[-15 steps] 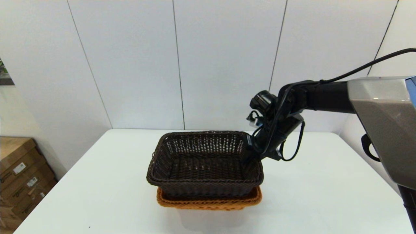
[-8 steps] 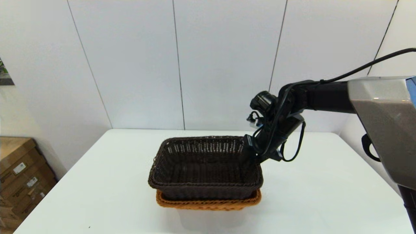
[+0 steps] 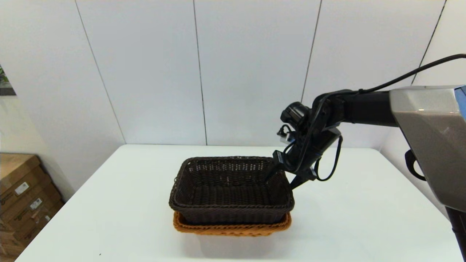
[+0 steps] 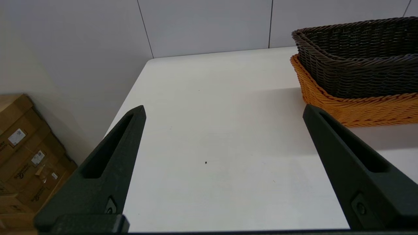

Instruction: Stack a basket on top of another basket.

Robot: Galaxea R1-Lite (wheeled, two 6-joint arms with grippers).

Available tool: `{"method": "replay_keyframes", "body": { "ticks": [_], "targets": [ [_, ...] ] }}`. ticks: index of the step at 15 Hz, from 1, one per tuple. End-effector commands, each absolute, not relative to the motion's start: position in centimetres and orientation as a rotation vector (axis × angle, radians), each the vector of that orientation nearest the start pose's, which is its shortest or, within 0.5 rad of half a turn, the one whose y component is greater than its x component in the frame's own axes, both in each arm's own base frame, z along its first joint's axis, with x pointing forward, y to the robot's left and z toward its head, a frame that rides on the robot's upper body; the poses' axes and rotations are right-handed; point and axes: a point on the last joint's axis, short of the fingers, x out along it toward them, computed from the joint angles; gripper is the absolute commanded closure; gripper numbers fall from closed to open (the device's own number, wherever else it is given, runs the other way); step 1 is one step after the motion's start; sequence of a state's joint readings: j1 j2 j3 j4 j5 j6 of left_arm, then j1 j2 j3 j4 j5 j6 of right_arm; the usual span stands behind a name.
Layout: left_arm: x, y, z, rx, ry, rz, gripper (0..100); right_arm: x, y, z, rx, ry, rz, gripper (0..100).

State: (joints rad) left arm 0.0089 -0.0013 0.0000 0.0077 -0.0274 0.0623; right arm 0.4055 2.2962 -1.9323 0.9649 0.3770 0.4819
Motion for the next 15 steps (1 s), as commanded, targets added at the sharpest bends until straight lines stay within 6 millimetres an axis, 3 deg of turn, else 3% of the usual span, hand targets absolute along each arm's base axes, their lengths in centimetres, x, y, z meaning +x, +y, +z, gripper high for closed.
{"method": "replay_keyframes", "body": {
  "ticks": [1,5,10,12,15],
  "targets": [
    [-2.3,-0.1,7.4,0.063,0.007,-0.019,0,37.6,16.4,14.2,0.380,1.473,0.314,0],
    [-2.3,-0.1,7.4,0.063,0.007,-0.020,0,37.6,15.2,15.2,0.400,1.447,0.298,0],
    [-2.3,-0.1,7.4,0.063,0.007,-0.019,0,36.2,13.9,18.6,0.407,1.373,0.301,0],
    [-2.3,-0.1,7.4,0.063,0.007,-0.017,0,34.2,13.0,20.6,0.382,1.334,0.296,0],
    [-2.3,-0.1,7.4,0.063,0.007,-0.019,0,30.5,10.0,24.5,0.367,1.229,0.312,0]
  ]
}}
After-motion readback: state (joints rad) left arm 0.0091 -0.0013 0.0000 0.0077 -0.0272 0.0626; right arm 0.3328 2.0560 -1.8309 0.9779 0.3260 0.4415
